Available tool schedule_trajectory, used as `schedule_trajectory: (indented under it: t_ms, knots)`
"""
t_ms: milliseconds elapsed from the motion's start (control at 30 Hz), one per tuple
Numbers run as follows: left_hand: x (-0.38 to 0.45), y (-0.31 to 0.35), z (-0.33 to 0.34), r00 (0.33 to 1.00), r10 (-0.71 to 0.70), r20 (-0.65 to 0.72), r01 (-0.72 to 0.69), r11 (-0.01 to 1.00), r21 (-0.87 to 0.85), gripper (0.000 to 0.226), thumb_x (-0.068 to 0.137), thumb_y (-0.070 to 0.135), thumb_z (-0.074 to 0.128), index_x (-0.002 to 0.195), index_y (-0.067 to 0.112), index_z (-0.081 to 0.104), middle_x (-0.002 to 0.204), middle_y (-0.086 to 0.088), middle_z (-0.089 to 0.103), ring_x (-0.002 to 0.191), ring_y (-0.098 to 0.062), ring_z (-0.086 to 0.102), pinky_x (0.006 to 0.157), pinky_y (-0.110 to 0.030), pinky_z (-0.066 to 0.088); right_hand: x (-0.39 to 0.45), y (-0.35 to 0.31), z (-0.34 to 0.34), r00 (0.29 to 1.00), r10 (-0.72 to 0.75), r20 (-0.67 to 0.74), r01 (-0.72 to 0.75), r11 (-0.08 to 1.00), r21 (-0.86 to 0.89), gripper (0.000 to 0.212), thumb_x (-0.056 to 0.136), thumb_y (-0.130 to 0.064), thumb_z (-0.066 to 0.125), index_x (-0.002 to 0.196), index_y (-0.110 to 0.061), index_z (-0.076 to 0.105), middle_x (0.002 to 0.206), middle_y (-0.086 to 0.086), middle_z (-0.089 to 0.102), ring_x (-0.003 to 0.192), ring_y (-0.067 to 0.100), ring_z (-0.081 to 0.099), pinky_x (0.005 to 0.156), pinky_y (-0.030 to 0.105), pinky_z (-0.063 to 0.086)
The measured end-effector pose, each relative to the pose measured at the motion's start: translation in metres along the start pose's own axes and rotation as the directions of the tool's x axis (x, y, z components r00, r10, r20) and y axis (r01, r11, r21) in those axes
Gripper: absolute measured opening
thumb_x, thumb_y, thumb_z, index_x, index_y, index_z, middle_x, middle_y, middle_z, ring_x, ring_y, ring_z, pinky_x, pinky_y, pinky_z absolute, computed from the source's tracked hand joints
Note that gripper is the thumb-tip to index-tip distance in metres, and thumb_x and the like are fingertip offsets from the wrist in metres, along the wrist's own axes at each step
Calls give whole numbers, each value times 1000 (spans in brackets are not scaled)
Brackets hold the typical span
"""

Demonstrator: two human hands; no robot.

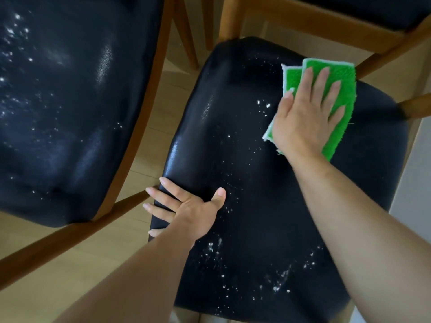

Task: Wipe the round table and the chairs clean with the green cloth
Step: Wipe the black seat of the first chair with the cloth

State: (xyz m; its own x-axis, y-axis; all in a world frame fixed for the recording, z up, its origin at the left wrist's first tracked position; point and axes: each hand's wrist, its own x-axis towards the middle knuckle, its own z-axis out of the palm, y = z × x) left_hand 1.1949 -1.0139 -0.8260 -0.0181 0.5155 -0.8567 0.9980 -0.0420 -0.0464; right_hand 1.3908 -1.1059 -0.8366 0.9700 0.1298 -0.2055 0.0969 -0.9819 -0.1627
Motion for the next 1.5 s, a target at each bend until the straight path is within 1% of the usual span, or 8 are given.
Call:
schedule_trajectory:
  t_ms: [200,300,467,600,800,1033,1333,1500]
  knots:
    - [-2,-1,2,1000,12,14,-13,999,29,128,60,91,39,111,25,-58,144,-8,-46,138,-36,-34,110,-63,-7,-85,-2,10,908,-401,121,404,915,2,55,100,-39,22,153,-22,18,161,2,16,147,31,13,115,55,11]
    - [-2,-2,1,999,8,42,-10,999,34,130,66,87,44,125,22,-52,145,-7,-47,137,-36,-35,110,-64,-6,-158,24,16,857,-464,223,468,883,37,52,100,-36,23,151,-24,24,159,-2,19,147,27,14,116,52,10]
    - [-4,0,3,1000,-5,11,5,1000,30,130,63,89,40,122,20,-53,142,-10,-48,137,-38,-34,110,-64,-6,-260,46,19,829,-441,345,434,895,100,46,101,-35,22,142,-26,39,151,-5,34,139,21,29,113,45,14]
    - [-3,0,0,1000,16,3,-16,1000,-10,128,46,94,34,92,31,-68,126,0,-57,134,-34,-39,108,-66,-8,-215,59,13,736,-581,347,602,796,56,49,102,-39,11,143,-29,36,148,-7,36,138,18,32,114,45,14]
    - [-2,-1,0,999,11,-48,-9,999,33,123,20,100,6,91,33,-68,115,4,-60,126,-27,-41,106,-68,-8,-94,25,8,926,-343,158,351,936,-23,56,96,-34,24,151,-24,22,159,-4,19,146,28,20,114,53,15]
    - [3,-2,3,1000,10,-15,-10,1000,1,124,10,102,-11,98,34,-67,119,6,-58,129,-28,-38,105,-67,-10,-4,-18,2,984,-175,-3,175,985,-1,57,97,-33,23,154,-24,18,162,0,14,148,27,10,116,56,11]
    - [-2,-3,0,997,28,67,-25,999,-34,128,54,95,38,83,31,-69,113,1,-65,133,-35,-41,105,-68,-12,-168,26,14,863,-463,203,458,886,75,51,98,-27,26,149,-24,24,157,-4,20,146,24,13,116,51,11]
    - [-2,-3,1,994,36,107,-34,999,-20,127,64,91,40,85,28,-69,111,-3,-67,130,-35,-46,104,-70,-12,-227,42,17,831,-471,296,468,880,88,55,88,-28,37,143,-26,37,149,-3,38,140,21,26,113,44,11]
